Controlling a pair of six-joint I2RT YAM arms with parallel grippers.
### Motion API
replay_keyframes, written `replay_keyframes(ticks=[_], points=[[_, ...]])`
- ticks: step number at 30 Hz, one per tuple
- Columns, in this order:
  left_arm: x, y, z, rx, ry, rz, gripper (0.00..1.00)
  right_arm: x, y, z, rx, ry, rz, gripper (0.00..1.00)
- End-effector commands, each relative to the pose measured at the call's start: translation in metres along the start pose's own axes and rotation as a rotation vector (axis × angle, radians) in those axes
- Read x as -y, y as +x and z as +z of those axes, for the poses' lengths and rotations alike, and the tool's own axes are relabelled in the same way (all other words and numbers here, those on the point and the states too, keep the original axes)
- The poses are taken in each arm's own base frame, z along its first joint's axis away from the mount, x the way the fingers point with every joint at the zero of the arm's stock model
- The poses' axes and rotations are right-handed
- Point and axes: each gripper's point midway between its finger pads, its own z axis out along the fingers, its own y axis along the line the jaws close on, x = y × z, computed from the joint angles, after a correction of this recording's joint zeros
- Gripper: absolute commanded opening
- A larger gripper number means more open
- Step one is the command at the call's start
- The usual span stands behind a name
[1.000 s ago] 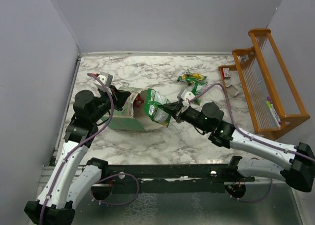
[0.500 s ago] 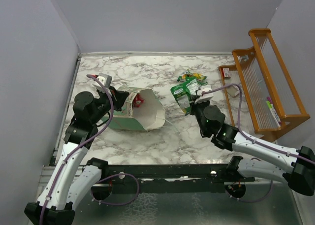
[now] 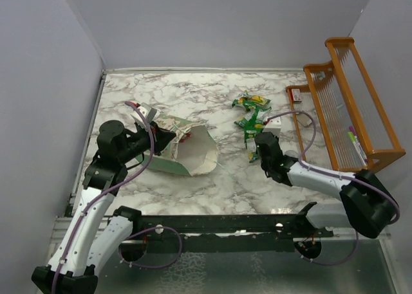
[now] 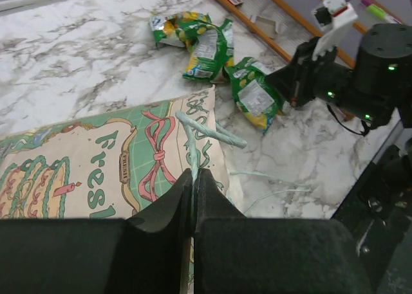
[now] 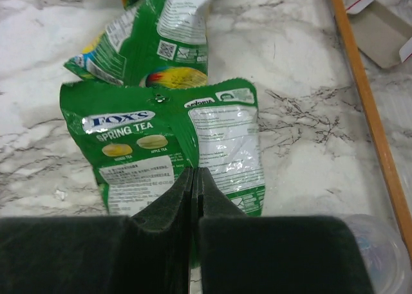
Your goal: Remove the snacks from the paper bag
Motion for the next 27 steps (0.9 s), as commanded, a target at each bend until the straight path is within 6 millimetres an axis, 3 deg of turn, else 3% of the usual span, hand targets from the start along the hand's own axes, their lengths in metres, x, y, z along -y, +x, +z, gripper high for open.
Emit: replay_keyframes(ticks=[1,3,7,11,13,17,21,24,27], points=[[0.030,0.005,-0.005,-0.033,0.159,-0.037,0.00,-0.001,0.008,0.017,-0.032,0.018,0.117,0.01],[0.036,0.003,-0.008,-0.026,0.184,-0.033,0.00,-0.006,0.014,0.021,-0.053,-0.005,0.115,0.05],[0.043,0.004,-0.012,-0.023,0.217,-0.037,0.00,-0.017,0.009,0.018,-0.041,-0.081,0.122,0.26],[0.035,0.009,-0.010,-0.031,0.178,-0.039,0.00,-0.025,-0.013,0.007,0.027,-0.178,0.095,0.51],[0.030,0.006,-0.008,-0.021,0.149,-0.030,0.00,-0.044,-0.030,-0.004,0.079,-0.317,0.054,0.63],[0.031,0.002,-0.008,-0.010,0.151,-0.026,0.00,-0.092,-0.063,-0.046,0.188,-0.683,-0.021,0.76],[0.025,0.002,-0.011,-0.010,0.111,-0.003,0.00,-0.133,-0.086,-0.125,0.412,-1.147,-0.113,0.77],[0.022,-0.001,-0.016,0.007,0.076,0.011,0.00,-0.149,-0.082,-0.167,0.532,-1.345,-0.168,0.76],[0.021,0.001,-0.020,0.014,0.056,0.012,0.00,-0.174,-0.066,-0.190,0.577,-1.439,-0.308,0.76]])
